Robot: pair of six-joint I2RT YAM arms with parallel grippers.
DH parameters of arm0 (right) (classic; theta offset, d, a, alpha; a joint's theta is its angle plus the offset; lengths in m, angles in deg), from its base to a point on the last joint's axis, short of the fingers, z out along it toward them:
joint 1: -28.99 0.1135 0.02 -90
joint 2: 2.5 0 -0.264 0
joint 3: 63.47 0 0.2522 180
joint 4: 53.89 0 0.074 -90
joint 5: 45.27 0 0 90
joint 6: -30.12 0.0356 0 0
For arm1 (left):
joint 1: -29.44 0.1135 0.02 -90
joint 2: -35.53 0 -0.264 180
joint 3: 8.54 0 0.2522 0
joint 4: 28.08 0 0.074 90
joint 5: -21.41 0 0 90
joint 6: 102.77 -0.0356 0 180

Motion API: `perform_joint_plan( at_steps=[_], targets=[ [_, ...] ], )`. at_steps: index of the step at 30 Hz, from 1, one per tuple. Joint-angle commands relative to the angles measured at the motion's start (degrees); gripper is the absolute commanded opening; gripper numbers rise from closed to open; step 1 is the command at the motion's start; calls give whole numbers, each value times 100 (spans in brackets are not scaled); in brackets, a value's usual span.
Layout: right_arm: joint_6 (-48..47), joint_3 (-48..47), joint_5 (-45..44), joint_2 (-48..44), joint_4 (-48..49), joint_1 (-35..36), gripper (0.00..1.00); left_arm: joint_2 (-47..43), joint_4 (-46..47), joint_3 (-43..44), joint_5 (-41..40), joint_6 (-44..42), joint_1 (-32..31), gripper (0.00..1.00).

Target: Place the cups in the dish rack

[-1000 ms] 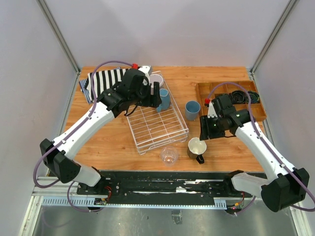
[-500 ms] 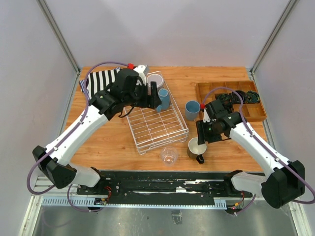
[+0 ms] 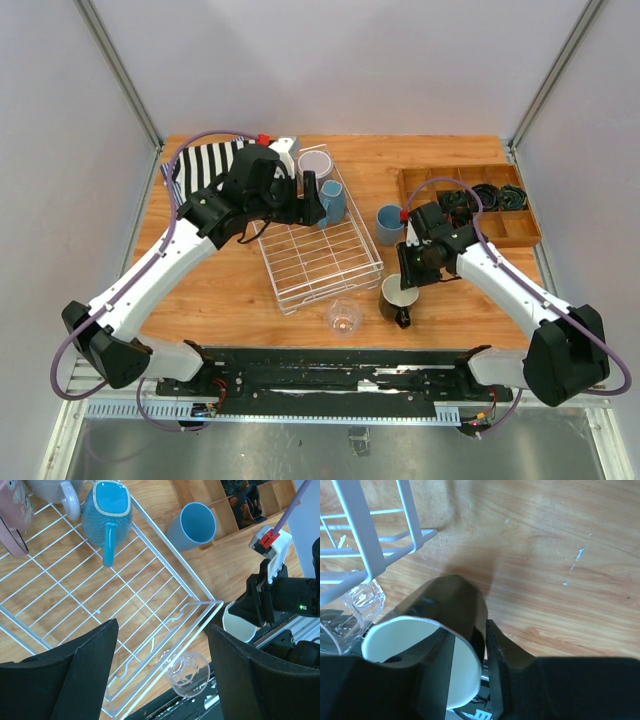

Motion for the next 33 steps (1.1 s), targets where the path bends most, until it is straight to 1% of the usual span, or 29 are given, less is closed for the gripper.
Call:
perform_joint_plan(
  at_steps=[1,3,11,18,24,29,33],
  targets=[
    [48,108,-27,40,135,113,30,-239,2,-91,32,36,41,77],
    [52,138,3,-29,102,126,26,-270,23,-144,33,65,41,77],
    [57,206,-3,-483,-339,196,1,-271,195,-290,167,156,41,77],
    [47,-78,-173,-1193,-1123,188,1,-369,660,-620,631,327,41,78],
    [74,-878,-345,-1646,-1618,173,1,-530,1068,-929,1309,749,41,82],
    [107,-1852,-5,-1709,-1559,37,1,-655,1511,-1167,1824,1227,48,83],
    [202,-2514,570,-1560,-1100,-225,1,-645,1954,-1413,2224,1623,58,83]
  ],
)
